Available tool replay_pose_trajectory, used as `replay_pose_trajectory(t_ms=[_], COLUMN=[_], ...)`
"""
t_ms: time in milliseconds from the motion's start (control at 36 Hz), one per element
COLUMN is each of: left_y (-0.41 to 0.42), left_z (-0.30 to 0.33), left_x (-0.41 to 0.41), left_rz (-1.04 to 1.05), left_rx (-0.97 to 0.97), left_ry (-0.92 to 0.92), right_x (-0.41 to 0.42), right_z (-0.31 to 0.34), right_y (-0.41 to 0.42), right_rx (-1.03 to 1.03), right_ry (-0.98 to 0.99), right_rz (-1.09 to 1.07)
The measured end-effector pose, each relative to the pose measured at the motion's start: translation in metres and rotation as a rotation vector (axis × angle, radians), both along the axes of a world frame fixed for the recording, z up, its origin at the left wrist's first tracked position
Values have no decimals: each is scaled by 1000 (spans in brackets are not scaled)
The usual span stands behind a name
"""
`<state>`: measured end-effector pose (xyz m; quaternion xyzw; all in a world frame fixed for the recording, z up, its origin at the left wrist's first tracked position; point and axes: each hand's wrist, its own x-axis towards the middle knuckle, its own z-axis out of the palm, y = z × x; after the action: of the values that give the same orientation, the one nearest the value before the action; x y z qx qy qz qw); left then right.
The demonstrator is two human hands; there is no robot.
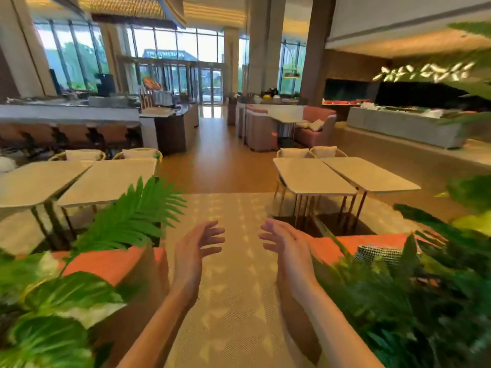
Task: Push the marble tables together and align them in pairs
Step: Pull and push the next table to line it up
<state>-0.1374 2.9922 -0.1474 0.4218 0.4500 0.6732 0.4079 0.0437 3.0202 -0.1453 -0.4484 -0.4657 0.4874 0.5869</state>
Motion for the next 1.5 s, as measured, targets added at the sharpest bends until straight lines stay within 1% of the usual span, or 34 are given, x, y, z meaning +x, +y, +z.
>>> replay_pose_trajectory(t_ms=[56, 167, 306, 361, 472, 500, 583, 750, 889, 944, 1028, 1194, 1222, 1361, 1500], left_y=[33, 127, 236, 281, 359, 385, 418, 512, 597, 636, 688, 781, 782, 843, 899], left_z=[-1, -17, -30, -29, -19, -21, -21, -34, -45, -46, -42, -52, -55, -76, -112], left_x=[-5, -14, -25, -24, -33, -51, -55, -111, -160, -178, -208, -256, -261, -302, -343], left_rz=[22, 55, 167, 200, 301, 374, 378, 513, 569, 606, 633, 695, 704, 791, 901], left_rx=[1, 5, -34, -19, -40, -55, -86, -116, -116, -131, -99, -143, -158, -216, -235], left_ry=[7, 19, -15, -30, -110, -131, -196, -298, -235, -215, -173, -169, -167, -187, -181], right_x=[-4, -23, -69, -83, -106, -129, -135, -200, -253, -273, -303, -354, -359, -402, -451], right_z=[1, -5, -7, 1, 9, 5, 1, -18, -32, -34, -30, -38, -40, -52, -74], right_y=[35, 139, 254, 300, 384, 414, 449, 549, 639, 682, 740, 845, 849, 921, 995], right_rx=[-1, 22, 47, 66, 55, 38, 55, 53, 60, 24, 10, -45, -53, -92, -100], right_ry=[-21, -23, -53, -65, -124, -143, -150, -165, -154, -153, -148, -147, -147, -183, -218], right_rz=[-18, 15, 146, 193, 249, 304, 285, 439, 527, 544, 584, 658, 671, 762, 870])
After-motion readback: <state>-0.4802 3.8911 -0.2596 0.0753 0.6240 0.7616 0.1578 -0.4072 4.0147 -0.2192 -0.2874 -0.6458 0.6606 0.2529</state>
